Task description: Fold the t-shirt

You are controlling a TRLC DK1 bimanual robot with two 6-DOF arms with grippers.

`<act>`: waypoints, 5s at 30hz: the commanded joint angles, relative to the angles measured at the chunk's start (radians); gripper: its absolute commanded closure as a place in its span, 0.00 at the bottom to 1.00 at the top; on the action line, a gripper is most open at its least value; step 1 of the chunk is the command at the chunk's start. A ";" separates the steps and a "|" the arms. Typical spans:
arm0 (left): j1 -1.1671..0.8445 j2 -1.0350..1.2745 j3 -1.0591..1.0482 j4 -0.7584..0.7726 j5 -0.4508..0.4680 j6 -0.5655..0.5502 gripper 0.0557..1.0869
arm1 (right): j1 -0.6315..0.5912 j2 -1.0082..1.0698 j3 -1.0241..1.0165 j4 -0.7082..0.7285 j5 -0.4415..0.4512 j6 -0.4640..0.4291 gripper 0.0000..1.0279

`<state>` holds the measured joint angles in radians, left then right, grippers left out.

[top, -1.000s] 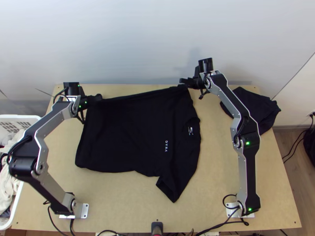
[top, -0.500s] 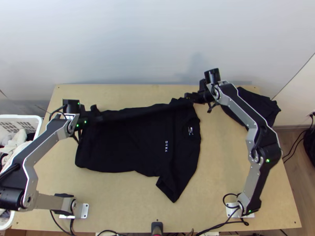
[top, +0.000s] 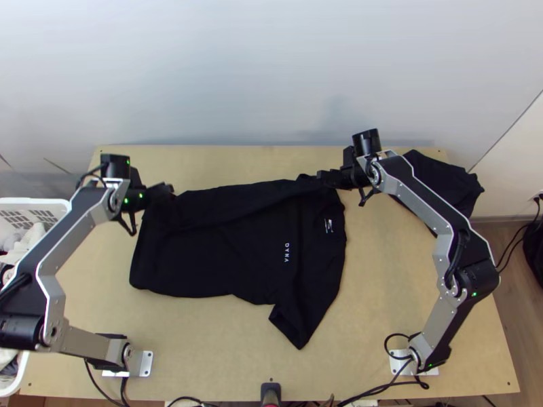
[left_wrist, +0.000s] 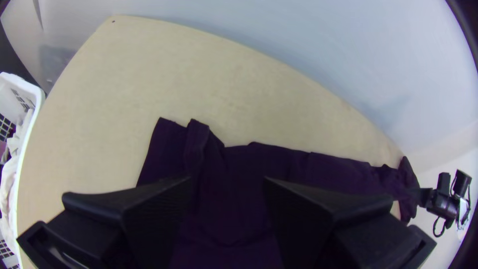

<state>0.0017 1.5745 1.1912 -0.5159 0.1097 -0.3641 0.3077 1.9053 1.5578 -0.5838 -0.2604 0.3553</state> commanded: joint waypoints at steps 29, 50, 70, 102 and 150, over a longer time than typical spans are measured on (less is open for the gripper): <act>0.018 0.216 0.120 -0.088 -0.042 0.102 0.28 | -0.045 -0.017 -0.010 0.041 -0.002 0.040 0.97; 0.007 0.144 0.123 -0.108 -0.039 0.080 0.96 | -0.108 -0.075 -0.143 0.052 -0.002 0.076 0.48; -0.002 0.093 0.100 -0.119 -0.039 0.050 0.96 | 0.108 0.196 0.216 -0.001 0.009 0.100 0.18; 0.017 0.174 0.384 -0.165 -0.038 0.008 0.96 | 0.048 0.178 0.338 -0.021 0.033 0.071 0.97; 0.153 -0.238 0.789 -0.424 0.249 -0.081 0.96 | 0.062 -0.183 0.673 -0.182 0.280 -0.013 0.97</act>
<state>0.0967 1.5688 1.9873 -0.9009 0.2382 -0.4450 0.3649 1.9034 2.2444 -0.6914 0.0395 0.3431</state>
